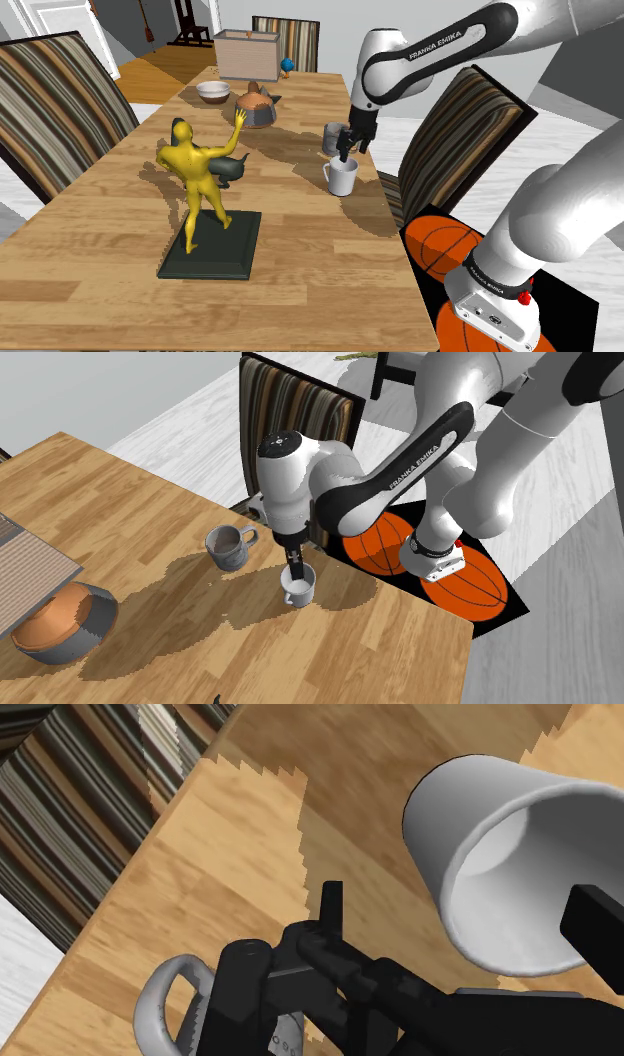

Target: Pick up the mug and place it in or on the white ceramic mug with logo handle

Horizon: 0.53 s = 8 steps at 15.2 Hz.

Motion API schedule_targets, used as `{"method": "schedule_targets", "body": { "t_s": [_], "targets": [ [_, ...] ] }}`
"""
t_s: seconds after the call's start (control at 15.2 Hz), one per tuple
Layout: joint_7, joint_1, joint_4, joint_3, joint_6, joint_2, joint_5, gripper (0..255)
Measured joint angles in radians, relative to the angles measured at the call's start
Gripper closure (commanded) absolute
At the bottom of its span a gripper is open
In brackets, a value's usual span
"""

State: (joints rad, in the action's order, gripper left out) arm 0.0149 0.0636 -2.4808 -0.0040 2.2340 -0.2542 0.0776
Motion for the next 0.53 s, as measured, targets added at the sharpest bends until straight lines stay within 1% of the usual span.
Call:
{"method": "schedule_targets", "body": {
  "t_s": [0.33,0.53],
  "targets": [
    [-0.004,0.004,-0.037,0.002,0.084,0.048,0.007,0],
    [-0.003,0.005,-0.044,0.004,0.103,0.060,0.009,0]
  ]
}}
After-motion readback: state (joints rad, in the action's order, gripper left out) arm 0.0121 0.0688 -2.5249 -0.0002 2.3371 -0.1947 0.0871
